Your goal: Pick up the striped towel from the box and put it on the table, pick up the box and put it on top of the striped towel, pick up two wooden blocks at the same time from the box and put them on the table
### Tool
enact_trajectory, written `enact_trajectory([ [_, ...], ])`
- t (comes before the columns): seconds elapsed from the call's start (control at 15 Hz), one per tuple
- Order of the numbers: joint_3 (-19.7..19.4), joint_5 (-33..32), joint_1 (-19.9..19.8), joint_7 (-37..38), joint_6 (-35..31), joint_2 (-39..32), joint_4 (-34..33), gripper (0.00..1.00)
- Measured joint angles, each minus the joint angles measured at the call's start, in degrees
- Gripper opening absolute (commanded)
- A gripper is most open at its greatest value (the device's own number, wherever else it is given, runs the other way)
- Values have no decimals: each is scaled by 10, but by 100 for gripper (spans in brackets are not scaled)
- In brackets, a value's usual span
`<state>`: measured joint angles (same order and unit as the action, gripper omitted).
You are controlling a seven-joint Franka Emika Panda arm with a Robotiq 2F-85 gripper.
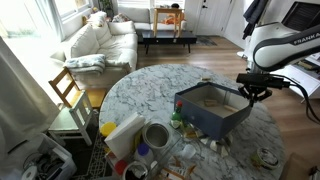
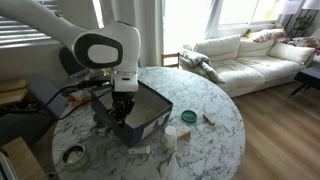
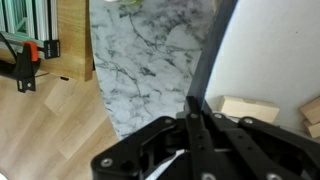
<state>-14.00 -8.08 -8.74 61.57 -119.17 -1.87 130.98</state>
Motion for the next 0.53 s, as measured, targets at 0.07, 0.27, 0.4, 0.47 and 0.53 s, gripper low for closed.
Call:
enact_trajectory([
  [0.07, 3, 0, 0, -2, 7, -1, 0, 36],
  [0.27, 12, 0, 1, -26, 45, -1, -3, 58],
  [0.4, 18, 0, 1, -53, 69, 0, -9, 73],
  [0.47, 21, 0, 1, -68, 78, 0, -14, 80],
  [0.53, 24, 0, 1, -82, 87, 1, -20, 88],
])
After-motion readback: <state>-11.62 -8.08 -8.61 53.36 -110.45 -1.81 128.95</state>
